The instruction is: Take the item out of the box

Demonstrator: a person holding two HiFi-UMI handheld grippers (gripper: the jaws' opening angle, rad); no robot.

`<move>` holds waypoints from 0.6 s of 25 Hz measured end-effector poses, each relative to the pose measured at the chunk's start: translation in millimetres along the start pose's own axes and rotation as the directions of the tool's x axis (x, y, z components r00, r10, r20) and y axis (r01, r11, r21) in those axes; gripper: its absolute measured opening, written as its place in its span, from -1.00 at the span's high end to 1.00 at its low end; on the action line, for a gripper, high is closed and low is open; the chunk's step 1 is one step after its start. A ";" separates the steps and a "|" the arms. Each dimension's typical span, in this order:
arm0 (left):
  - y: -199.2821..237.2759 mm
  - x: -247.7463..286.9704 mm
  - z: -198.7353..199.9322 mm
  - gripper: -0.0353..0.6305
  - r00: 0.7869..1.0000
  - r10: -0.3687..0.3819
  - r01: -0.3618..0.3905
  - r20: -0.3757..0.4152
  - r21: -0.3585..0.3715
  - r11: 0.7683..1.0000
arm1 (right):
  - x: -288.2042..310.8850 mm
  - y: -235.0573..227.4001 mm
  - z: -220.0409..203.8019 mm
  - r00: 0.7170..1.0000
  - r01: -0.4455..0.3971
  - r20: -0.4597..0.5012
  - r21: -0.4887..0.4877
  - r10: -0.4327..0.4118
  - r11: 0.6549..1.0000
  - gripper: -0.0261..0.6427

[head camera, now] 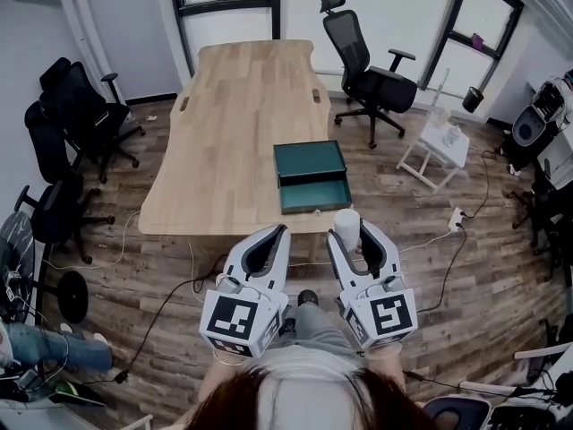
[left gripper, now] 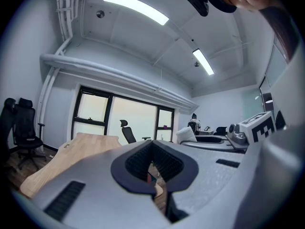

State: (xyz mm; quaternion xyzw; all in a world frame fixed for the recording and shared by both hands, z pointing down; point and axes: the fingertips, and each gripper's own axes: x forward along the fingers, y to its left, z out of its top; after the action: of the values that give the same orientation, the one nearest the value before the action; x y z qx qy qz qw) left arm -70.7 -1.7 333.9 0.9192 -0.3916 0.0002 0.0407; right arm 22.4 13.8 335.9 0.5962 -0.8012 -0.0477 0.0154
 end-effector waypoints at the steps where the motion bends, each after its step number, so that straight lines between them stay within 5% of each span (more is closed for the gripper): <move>1: 0.0 0.0 -0.2 0.87 1.000 -0.001 0.001 -0.001 -0.001 1.000 | 0.0 0.7 0.9 1.000 0.002 0.002 -0.004 -0.002 1.000 0.33; 15: -0.9 22.1 3.5 0.87 1.000 -0.007 0.007 0.002 -0.012 1.000 | 3.5 -10.2 7.5 1.000 0.019 0.003 -0.020 -0.019 1.000 0.33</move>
State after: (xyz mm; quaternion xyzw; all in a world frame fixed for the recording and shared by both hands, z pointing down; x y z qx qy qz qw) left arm -54.7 -17.3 331.1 0.9203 -0.3886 -0.0033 0.0456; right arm 30.5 8.0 327.3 0.6035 -0.7951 -0.0567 0.0202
